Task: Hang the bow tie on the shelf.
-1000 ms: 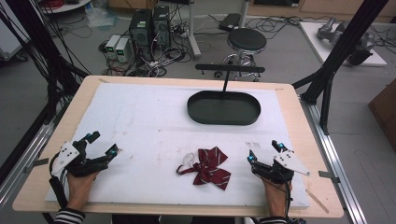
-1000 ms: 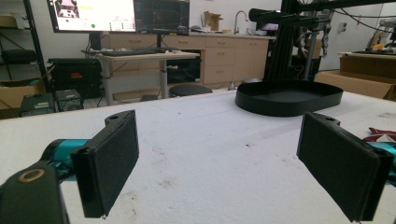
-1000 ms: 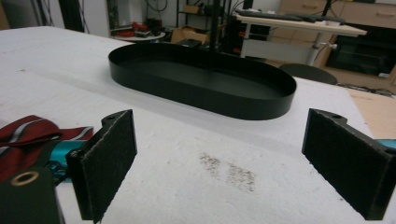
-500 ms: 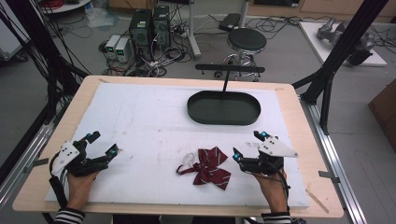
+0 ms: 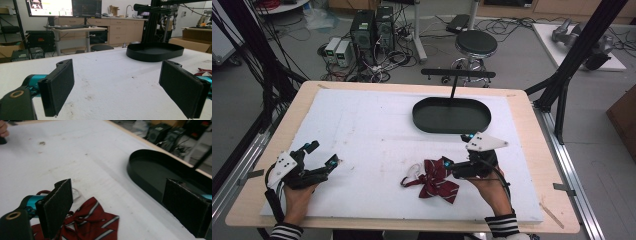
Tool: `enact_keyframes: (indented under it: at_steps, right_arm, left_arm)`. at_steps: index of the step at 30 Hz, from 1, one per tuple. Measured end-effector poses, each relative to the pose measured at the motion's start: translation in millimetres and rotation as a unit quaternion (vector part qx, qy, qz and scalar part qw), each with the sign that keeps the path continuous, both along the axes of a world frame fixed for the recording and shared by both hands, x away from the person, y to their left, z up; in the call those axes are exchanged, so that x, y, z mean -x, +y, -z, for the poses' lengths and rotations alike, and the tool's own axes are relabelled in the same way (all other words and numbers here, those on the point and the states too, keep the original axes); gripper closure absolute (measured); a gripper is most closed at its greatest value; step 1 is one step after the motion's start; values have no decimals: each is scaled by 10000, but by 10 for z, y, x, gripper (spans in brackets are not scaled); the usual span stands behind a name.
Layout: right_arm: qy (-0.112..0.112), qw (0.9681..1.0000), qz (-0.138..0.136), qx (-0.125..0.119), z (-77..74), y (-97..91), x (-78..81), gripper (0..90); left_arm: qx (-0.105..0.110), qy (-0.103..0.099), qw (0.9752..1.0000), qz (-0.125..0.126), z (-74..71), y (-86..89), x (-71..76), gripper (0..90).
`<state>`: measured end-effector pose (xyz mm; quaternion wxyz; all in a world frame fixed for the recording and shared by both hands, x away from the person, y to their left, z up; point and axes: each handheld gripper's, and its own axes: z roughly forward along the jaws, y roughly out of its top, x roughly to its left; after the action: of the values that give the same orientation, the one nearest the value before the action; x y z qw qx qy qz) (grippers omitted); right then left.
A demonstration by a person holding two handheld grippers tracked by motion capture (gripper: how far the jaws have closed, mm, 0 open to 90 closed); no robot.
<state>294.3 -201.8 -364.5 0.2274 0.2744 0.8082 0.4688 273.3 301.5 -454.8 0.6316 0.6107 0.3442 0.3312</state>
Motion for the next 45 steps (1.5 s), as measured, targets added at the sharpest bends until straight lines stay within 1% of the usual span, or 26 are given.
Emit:
enact_keyframes:
  at_steps: [2,3,4,7,8,13,14,15,17,19,20,22,23,24,25,29,32,35,36,37,38,40,41,42,43,45]
  right_arm:
    - [155,9997,-172,68,0,75,-29,105]
    - [217,9991,-337,119,-1,126,-52,150]
    - [224,9986,-440,165,-2,157,-60,159]
    - [307,9970,-645,284,-4,284,-98,161]
    - [388,9956,-788,325,-8,366,-136,161]
    - [582,9917,-1012,547,-1,540,-231,198]
    - [582,9917,-1012,547,-1,540,-231,198]
    - [748,9897,-1075,579,15,617,-271,200]
    - [807,9889,-1093,601,23,644,-281,206]
    - [915,9855,-1200,773,61,736,-320,244]
    - [915,9855,-1200,773,61,736,-320,244]
    - [992,9830,-1261,898,97,796,-359,246]
    - [1074,9808,-1294,984,122,831,-390,246]
    - [1074,9808,-1294,984,122,831,-390,246]
    - [1148,9793,-1292,1057,149,864,-418,258]
    - [1234,9757,-1365,1193,203,911,-474,285]
    - [1301,9746,-1337,1242,224,930,-495,294]
    - [1433,9718,-1343,1308,265,954,-526,322]
    - [1433,9718,-1343,1308,265,954,-526,322]
    - [1451,9708,-1370,1331,276,959,-532,326]
    - [1527,9687,-1373,1393,298,970,-541,327]
    - [1589,9667,-1373,1460,317,981,-547,329]
    - [1589,9667,-1373,1460,317,981,-547,329]
    - [1617,9654,-1398,1497,331,989,-550,331]
    - [1661,9625,-1431,1600,359,1009,-556,342]
    - [1665,9616,-1442,1640,367,1017,-557,344]
  left_arm:
    - [3,1,10000,1,0,0,0,133]
    - [2,1,10000,2,0,0,0,133]
    - [2,0,10000,1,0,0,-1,133]
    - [-13,4,10000,-22,0,-3,-2,133]
    - [-15,5,10000,-22,-1,-3,-1,133]
    - [-2,6,10000,-31,0,-2,-2,133]
    - [-6,4,10000,-38,0,-2,-1,133]
    - [-11,3,10000,-39,-1,-3,0,133]
    - [-9,3,10000,-41,-1,-2,0,134]
    - [-4,-2,10000,-41,0,-4,0,133]
    - [-9,-3,10000,-39,-1,-3,1,133]
    - [-10,-5,10000,-40,-1,-4,2,134]
    - [-5,-4,10000,-40,0,-3,1,133]
    - [-5,-4,10000,-40,0,-3,1,134]
    - [-6,-4,10000,-41,-1,-3,1,134]
    - [-17,-7,10000,-44,-1,-5,1,134]
    - [-20,-12,10000,-48,0,-6,2,134]
    - [-18,-17,10000,-50,0,-6,3,134]
    - [-16,-17,10000,-50,0,-6,3,134]
    - [-18,-17,10000,-49,0,-6,3,134]
    - [-18,-18,10000,-49,0,-6,3,134]
    - [-25,-18,10000,-46,0,-5,4,134]
    - [-25,-18,10000,-46,0,-5,4,134]
    - [-25,-17,10000,-46,0,-5,4,134]
    - [-24,-17,10000,-46,0,-5,4,134]
    - [-17,-17,10000,-49,0,-6,3,134]
